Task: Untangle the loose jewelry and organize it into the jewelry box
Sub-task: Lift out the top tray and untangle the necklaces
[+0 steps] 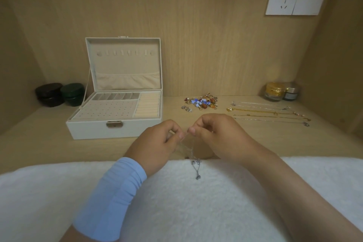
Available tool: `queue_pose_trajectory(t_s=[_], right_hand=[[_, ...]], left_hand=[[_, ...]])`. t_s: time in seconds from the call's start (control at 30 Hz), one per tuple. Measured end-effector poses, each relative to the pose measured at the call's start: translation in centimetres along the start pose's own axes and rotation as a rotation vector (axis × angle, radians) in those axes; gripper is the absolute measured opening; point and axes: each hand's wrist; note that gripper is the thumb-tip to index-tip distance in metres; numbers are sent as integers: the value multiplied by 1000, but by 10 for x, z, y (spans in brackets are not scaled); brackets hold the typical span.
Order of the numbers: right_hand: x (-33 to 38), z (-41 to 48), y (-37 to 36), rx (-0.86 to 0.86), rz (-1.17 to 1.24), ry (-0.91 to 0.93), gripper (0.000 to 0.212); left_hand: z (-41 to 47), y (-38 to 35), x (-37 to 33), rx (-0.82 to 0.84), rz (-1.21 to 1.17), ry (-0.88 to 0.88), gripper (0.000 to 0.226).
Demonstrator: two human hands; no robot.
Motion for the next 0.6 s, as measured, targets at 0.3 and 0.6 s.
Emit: queue_pose_trajectory(t_s=[0.3,0.6], right_hand=[[2,4,3,-85,296,-113,32],[5,0,16,-133,18,-214,51]], left_hand=[[-2,3,-6,20,-158,-24,18],[-4,11,-15,-11,-425,14,20]])
Point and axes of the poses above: each hand's wrist, its own z-axis towards the middle knuckle, its own y-axis out of the back of the hand, x = y × z, and after that the axes turned 15 degrees about z, right-handed
